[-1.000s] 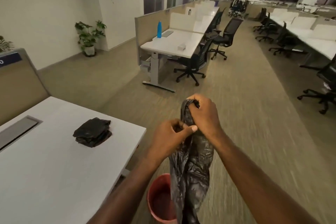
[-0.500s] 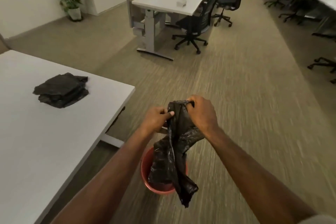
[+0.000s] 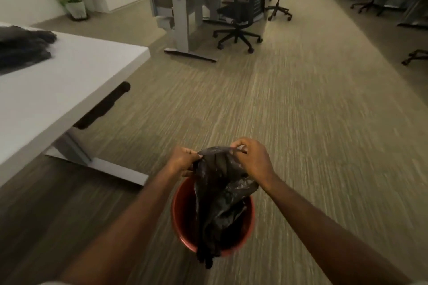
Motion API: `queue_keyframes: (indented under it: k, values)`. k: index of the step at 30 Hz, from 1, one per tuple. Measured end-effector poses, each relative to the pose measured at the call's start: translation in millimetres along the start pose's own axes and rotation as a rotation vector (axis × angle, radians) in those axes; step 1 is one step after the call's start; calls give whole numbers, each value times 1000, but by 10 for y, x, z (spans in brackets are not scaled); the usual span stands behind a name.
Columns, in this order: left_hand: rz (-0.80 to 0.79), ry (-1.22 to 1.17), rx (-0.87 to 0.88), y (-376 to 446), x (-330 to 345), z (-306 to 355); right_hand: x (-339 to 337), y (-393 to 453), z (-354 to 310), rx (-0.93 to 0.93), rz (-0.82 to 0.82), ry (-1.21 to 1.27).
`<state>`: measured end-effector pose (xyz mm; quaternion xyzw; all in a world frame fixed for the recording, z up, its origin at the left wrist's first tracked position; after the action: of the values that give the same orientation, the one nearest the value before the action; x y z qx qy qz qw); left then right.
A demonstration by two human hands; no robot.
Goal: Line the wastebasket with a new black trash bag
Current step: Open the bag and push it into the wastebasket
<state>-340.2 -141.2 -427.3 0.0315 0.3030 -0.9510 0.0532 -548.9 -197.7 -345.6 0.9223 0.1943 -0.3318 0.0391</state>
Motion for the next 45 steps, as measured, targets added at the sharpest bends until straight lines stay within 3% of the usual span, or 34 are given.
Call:
queue_keyframes:
  k: [3, 7, 13, 17, 20, 23, 27, 33, 41, 45]
  values:
    - [145, 116, -7, 486, -202, -466, 495, 89, 695, 65, -147, 198]
    - [288, 433, 100, 892, -273, -704, 986, 134, 1388, 97, -257, 201]
    - [353, 759, 387, 1270, -192, -706, 925, 389, 1839, 55, 9, 17]
    - [304, 835, 467, 1553, -152, -701, 962, 586, 2029, 36, 82, -110]
    - [186, 825, 401, 1824, -185, -781, 1056, 797, 2214, 94, 40, -196]
    - [115, 857, 358, 2057, -219, -906, 1240, 1011, 2434, 159, -101, -165]
    - [0, 733, 309, 2163, -243, -1110, 1387, 1091, 2730, 214, -182, 83]
    - [-176, 800, 122, 2155, -197, -1508, 1627, 933, 2932, 362, -310, 363]
    - [-101, 804, -70, 2029, -347, -1785, 1869, 570, 2863, 544, -577, 380]
    - [4, 609, -62, 1865, -390, -1843, 1851, 522, 2965, 466, -470, 185]
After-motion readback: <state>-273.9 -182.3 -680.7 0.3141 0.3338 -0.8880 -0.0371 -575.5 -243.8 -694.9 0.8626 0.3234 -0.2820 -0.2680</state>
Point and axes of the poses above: each hand's wrist, its own y-axis towards the middle knuckle, its own x-axis out of the palm, z = x × y, the point moved 10 cm from there along y, towards the middle knuckle, and after that the axes turned 10 degrees about -z, right-handed, at the moved point
